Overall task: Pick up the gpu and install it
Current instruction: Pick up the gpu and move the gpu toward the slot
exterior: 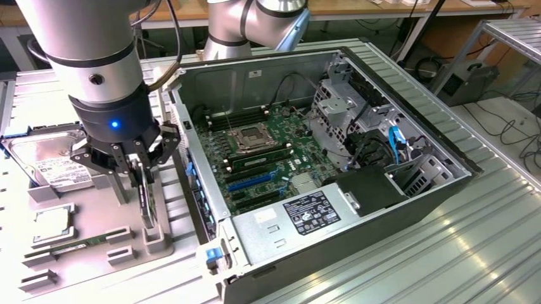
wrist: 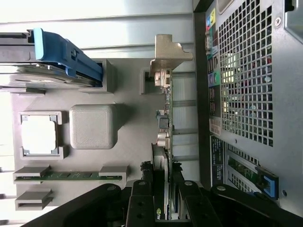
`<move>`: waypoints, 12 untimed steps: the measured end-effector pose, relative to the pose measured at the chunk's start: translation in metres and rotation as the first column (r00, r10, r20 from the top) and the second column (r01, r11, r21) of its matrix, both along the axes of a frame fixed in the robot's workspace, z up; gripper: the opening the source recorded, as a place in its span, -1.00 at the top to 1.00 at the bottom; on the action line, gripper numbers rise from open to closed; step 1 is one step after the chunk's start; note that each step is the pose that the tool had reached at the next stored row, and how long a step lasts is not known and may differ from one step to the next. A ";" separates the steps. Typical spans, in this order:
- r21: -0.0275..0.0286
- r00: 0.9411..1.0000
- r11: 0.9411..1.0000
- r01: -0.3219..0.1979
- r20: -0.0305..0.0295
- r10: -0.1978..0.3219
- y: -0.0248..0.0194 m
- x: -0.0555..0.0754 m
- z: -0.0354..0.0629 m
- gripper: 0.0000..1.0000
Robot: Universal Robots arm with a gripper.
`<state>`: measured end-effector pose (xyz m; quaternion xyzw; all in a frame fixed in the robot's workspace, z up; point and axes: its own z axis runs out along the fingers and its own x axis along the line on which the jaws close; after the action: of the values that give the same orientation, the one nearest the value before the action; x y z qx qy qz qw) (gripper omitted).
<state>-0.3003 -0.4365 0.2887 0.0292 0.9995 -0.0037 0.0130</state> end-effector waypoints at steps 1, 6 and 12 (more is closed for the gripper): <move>0.000 1.000 1.000 0.000 0.000 0.000 0.0000 0.000 0.0003 0.48; 0.000 1.000 1.000 0.000 0.000 0.000 0.0000 0.000 0.0019 0.48; 0.000 1.000 1.000 0.000 0.000 0.000 0.0000 0.000 0.0041 0.48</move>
<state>-0.3003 -0.4365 0.2928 0.0292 0.9995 -0.0037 0.0131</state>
